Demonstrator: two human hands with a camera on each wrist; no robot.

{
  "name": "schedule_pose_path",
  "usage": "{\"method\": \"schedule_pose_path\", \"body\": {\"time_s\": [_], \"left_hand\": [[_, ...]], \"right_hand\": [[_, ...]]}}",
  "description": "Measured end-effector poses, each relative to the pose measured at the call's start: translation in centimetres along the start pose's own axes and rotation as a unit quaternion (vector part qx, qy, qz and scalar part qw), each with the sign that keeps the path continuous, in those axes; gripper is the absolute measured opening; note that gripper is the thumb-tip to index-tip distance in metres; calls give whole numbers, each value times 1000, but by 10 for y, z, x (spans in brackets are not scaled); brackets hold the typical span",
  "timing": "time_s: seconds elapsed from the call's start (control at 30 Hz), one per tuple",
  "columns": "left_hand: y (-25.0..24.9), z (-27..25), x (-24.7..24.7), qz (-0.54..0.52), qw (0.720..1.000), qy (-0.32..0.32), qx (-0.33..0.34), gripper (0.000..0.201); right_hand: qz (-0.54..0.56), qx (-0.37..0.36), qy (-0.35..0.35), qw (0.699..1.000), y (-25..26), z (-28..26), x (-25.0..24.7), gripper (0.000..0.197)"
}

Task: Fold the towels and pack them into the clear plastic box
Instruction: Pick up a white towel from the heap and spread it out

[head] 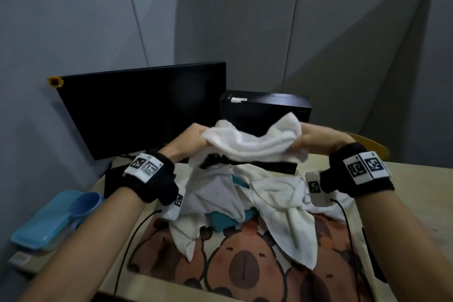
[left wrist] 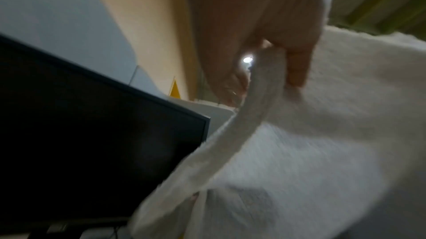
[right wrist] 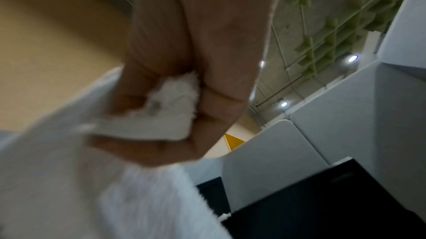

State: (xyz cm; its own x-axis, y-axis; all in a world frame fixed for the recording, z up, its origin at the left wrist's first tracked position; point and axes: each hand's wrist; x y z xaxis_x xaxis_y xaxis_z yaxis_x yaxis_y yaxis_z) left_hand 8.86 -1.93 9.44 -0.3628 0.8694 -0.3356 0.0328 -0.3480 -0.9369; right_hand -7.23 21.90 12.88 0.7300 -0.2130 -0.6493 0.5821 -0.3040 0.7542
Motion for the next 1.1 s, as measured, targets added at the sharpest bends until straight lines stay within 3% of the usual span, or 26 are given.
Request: {"method": "schedule_pose_path", "body": {"time_s": [0.07, 0.1, 0.13, 0.23, 0.27, 0.37, 0.47, 0.53, 0.6, 0.67, 0.73, 0.8, 0.9, 0.93, 1.03, 1.1], "left_hand": [[10, -12, -4, -52, 994, 74, -64, 45], [17, -15, -6, -102, 988, 79, -84, 39], [22, -18, -5, -161, 980, 70, -93, 32], [59, -22, 2, -291, 950, -20, -114, 27], [79, -27, 9, -307, 940, -35, -143, 33], [135, -53, 35, -249, 914, -84, -307, 52], [174, -72, 47, -159, 910, -67, -376, 105], [188, -72, 44, -148, 912, -54, -379, 107], [184, -74, 42, -142, 909, -34, -390, 93], [174, -74, 38, -127, 913, -41, -384, 61], [167, -72, 34, -146, 919, -52, -361, 38], [159, -71, 33, -195, 915, -75, -346, 28], [154, -61, 33, -222, 912, -68, -339, 16], [149, -54, 31, -237, 915, -82, -316, 13], [121, -28, 16, -289, 917, -146, -231, 14], [97, -14, 5, -232, 942, -89, -227, 13]], "right_hand": [[21, 22, 82, 996, -7, -4, 3, 24], [54, 21, 94, 994, -10, -3, 5, 23], [99, 20, 80, 992, -14, 1, 9, 24], [222, 84, -61, 969, -54, 38, 41, 40], [226, 122, -81, 963, -71, 49, 59, 42], [208, 249, -26, 946, -113, 65, 122, 43], [136, 315, -5, 939, -127, 62, 164, 53], [70, 319, 1, 945, -133, 61, 181, 63], [23, 325, -6, 945, -139, 63, 187, 65], [29, 306, -7, 951, -144, 65, 183, 45], [128, 269, -70, 952, -143, 61, 172, 11], [216, 255, -129, 934, -142, 55, 164, 4], [121, 286, 8, 950, -147, 45, 169, 13], [128, 273, 16, 953, -145, 45, 169, 12], [285, 216, -105, 928, -131, 53, 144, 16], [311, 182, -159, 919, -115, 57, 113, 23]]}}
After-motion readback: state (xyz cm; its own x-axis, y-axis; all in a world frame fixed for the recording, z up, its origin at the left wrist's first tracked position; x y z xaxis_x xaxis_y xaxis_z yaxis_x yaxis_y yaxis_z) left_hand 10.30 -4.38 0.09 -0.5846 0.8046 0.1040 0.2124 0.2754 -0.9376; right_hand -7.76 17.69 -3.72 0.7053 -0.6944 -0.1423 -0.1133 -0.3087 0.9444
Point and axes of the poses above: each hand's wrist, its own z-axis towards the middle knuckle, its own x-axis out of the palm, y = z × x, and after that the axes turned 13 degrees about -z, right-handed
